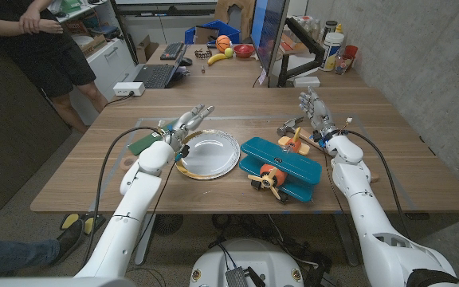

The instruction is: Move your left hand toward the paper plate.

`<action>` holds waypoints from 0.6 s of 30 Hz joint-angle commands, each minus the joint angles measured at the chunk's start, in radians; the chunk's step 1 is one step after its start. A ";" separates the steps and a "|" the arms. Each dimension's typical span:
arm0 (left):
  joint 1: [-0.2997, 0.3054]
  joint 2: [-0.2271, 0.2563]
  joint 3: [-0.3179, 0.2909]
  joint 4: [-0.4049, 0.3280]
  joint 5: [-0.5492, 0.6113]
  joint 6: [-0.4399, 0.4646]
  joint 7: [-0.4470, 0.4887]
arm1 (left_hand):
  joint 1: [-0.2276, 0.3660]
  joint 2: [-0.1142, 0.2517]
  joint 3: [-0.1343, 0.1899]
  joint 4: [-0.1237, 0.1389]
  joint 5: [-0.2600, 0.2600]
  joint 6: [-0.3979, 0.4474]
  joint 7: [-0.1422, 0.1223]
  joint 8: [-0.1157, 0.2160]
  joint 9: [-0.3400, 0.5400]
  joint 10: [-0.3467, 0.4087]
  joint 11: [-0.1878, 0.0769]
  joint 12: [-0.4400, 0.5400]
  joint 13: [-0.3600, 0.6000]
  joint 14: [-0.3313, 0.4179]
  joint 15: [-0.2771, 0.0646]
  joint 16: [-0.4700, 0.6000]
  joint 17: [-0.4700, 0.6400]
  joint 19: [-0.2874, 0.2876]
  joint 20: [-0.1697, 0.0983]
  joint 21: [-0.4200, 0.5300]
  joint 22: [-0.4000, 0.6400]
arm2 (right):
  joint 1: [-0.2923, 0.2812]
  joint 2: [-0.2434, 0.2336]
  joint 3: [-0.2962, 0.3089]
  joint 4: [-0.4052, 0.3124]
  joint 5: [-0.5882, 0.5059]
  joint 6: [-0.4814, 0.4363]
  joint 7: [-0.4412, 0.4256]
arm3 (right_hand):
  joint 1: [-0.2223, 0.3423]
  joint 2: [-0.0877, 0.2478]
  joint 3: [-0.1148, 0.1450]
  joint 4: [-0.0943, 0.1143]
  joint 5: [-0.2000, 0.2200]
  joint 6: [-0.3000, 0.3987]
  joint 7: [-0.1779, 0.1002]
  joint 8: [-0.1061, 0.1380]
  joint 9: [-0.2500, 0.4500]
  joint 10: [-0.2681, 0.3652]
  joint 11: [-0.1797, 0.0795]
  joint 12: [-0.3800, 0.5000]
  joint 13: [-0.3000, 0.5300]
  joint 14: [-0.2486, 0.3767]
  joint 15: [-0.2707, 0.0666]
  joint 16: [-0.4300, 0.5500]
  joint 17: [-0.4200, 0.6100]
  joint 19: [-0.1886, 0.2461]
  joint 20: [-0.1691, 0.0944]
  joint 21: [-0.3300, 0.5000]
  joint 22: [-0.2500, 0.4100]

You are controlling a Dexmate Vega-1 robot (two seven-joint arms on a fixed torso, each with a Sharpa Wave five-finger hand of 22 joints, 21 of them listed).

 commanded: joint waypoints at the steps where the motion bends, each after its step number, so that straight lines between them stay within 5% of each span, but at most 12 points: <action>1: -0.009 0.013 0.027 0.007 0.049 0.012 0.014 | 0.011 -0.003 0.002 -0.004 -0.004 0.002 0.003 0.004 0.003 0.003 -0.001 0.004 0.002 -0.003 0.003 0.005 0.004 -0.105 -0.046 0.000 0.002 | 0.000 0.002 -0.001 -0.008 -0.005 0.001 -0.008 | 0.011 0.001 -0.002 -0.003 0.007 0.001 0.002 0.002 0.005 0.002 -0.001 0.005 0.003 0.007 0.001 0.003 0.002 0.005 0.000 -0.002 0.002; 18: -0.008 0.028 0.064 -0.010 0.124 0.044 0.026 | 0.016 -0.002 0.001 -0.006 -0.008 0.012 0.002 0.007 0.003 0.011 -0.002 0.007 0.002 -0.005 0.000 0.005 0.004 -0.111 -0.046 0.001 0.002 | 0.004 0.003 -0.001 -0.006 -0.006 0.002 -0.011 | 0.009 0.002 -0.004 -0.004 0.007 -0.001 -0.001 0.002 0.005 -0.001 -0.001 0.003 0.004 0.006 0.003 0.002 0.002 0.004 0.002 -0.007 0.002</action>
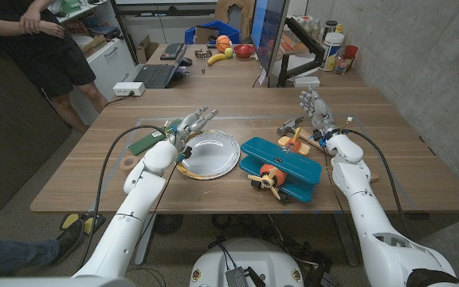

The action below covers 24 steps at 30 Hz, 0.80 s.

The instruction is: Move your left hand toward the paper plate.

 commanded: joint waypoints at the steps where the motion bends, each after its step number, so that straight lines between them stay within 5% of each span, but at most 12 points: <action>1: 0.003 0.009 0.025 -0.014 0.050 0.019 0.009 | 0.012 0.002 0.000 -0.007 -0.001 0.009 0.006 0.007 0.003 0.001 -0.002 0.007 0.002 -0.005 -0.001 0.005 0.004 -0.111 -0.046 0.001 0.002 | 0.003 0.001 -0.001 -0.002 -0.002 -0.001 -0.003 | 0.009 0.002 0.000 0.000 0.007 -0.001 -0.001 0.002 0.005 -0.001 -0.002 0.003 0.004 0.006 0.003 0.002 0.002 0.005 0.002 -0.004 0.002; 24: 0.033 0.031 0.071 -0.037 0.131 0.020 0.036 | 0.019 0.005 -0.001 -0.010 -0.006 0.013 0.005 0.007 0.003 0.003 -0.005 0.007 0.002 -0.005 -0.001 0.005 0.004 -0.111 -0.045 0.005 0.003 | 0.009 0.000 -0.002 0.005 0.000 0.000 0.003 | 0.008 0.003 -0.002 -0.001 0.007 0.000 -0.002 0.002 0.005 0.000 0.000 0.002 0.004 0.007 0.003 0.001 0.002 0.005 0.004 -0.009 0.003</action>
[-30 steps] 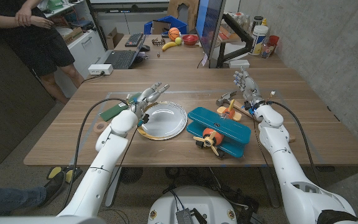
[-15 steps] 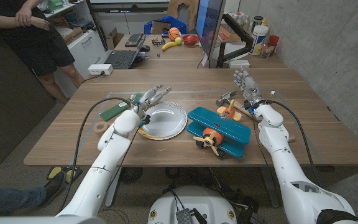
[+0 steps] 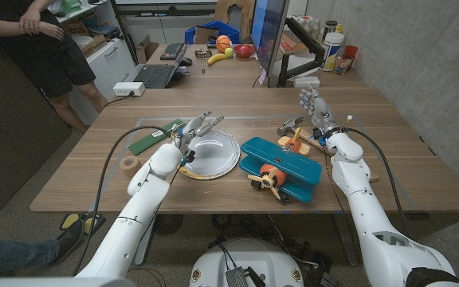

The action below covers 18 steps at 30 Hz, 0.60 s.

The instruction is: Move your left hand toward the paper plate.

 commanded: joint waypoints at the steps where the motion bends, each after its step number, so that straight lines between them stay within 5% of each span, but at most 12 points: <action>1: 0.011 0.013 0.023 -0.007 0.045 -0.002 0.016 | 0.014 0.002 0.002 -0.008 -0.006 0.008 -0.001 0.003 0.003 0.003 -0.005 0.007 0.002 -0.005 0.000 0.005 0.004 -0.112 -0.045 0.005 0.003 | 0.004 0.000 0.000 0.009 0.001 0.000 0.002 | 0.008 0.003 -0.002 -0.001 0.008 -0.001 -0.002 0.002 0.005 0.000 -0.002 0.002 0.004 0.007 0.003 0.001 0.002 0.005 0.004 -0.002 0.003; 18: 0.015 0.033 0.055 -0.008 0.112 0.003 0.036 | 0.020 0.004 0.001 -0.010 -0.009 0.013 -0.005 0.004 0.004 0.009 -0.008 0.009 0.003 -0.003 0.000 0.006 0.004 -0.114 -0.042 0.006 0.003 | 0.009 0.001 0.000 0.018 0.003 -0.005 0.003 | 0.008 0.004 -0.003 -0.002 0.008 0.001 -0.002 0.003 0.006 0.000 0.001 0.001 0.004 0.007 0.003 0.001 0.002 0.006 0.005 -0.006 0.003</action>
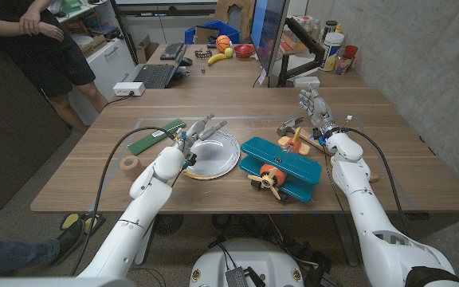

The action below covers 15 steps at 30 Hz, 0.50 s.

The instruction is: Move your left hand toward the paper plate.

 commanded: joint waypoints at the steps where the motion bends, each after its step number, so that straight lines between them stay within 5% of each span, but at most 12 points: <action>1: 0.002 0.015 0.026 -0.001 0.051 0.003 0.012 | 0.011 0.003 0.005 -0.006 -0.003 0.007 0.000 0.004 0.004 0.004 -0.002 0.009 0.003 -0.003 0.000 0.006 0.004 -0.114 -0.042 0.006 0.003 | 0.004 0.001 -0.001 0.008 0.000 0.000 -0.001 | 0.008 0.004 -0.003 -0.002 0.008 0.001 -0.002 0.003 0.006 0.000 0.000 0.001 0.004 0.007 0.003 0.001 0.002 0.006 0.005 -0.006 0.003; 15: 0.004 0.038 0.066 -0.006 0.145 0.019 0.037 | 0.014 0.004 0.005 -0.008 -0.005 0.010 -0.003 0.004 0.004 0.007 -0.005 0.010 0.003 -0.003 -0.002 0.006 0.004 -0.116 -0.040 0.007 0.003 | 0.010 0.002 -0.003 0.020 -0.006 -0.012 -0.010 | 0.007 0.005 -0.004 -0.002 0.008 0.001 -0.002 0.003 0.006 0.001 -0.001 0.001 0.004 0.007 0.004 0.001 0.002 0.007 0.005 -0.009 0.003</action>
